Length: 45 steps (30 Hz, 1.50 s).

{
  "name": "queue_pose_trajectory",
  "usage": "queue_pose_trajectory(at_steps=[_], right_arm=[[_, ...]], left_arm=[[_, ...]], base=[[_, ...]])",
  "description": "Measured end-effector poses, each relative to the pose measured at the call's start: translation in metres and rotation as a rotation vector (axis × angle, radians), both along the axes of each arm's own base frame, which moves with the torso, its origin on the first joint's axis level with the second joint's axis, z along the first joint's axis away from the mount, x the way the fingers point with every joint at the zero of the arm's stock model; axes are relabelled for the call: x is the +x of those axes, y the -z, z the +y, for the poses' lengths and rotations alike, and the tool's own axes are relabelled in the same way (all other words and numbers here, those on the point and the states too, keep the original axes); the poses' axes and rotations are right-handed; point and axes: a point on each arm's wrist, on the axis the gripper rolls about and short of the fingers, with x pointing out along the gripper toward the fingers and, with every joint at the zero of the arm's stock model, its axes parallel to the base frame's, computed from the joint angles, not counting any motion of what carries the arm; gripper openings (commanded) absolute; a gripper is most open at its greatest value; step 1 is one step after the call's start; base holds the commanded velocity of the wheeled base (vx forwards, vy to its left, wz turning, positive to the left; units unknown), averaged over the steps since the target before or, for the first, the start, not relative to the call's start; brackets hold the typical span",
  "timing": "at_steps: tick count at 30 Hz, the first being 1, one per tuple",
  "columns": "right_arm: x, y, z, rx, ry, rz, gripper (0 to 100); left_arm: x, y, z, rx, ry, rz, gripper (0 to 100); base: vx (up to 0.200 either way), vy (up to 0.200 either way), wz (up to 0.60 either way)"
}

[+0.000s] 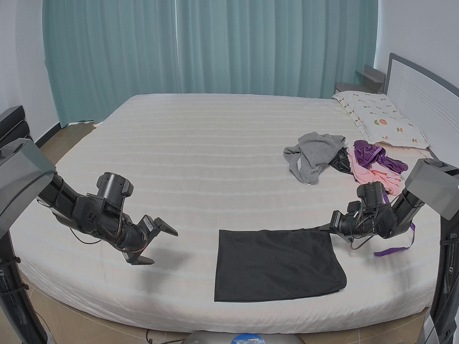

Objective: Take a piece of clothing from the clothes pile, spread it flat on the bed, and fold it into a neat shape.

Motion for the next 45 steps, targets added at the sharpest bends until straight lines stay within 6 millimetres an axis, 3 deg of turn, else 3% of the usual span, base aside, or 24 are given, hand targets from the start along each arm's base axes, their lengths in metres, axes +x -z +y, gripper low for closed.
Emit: queue_pose_trajectory(at_steps=[16,44,45], right_arm=[[0.002,-0.002,-0.017,0.001,0.045,-0.003,0],[0.002,0.006,-0.023,-0.020,0.043,0.022,0],[0.002,0.006,-0.022,-0.020,0.042,0.023,100]], left_arm=[[0.000,0.000,0.000,0.001,0.000,0.001,100],[0.000,0.000,0.000,0.000,0.000,0.002,100],[0.000,0.000,0.000,0.000,0.000,0.002,100]], base=[[0.000,0.000,0.00],[0.000,0.000,0.00],[0.000,0.000,0.00]])
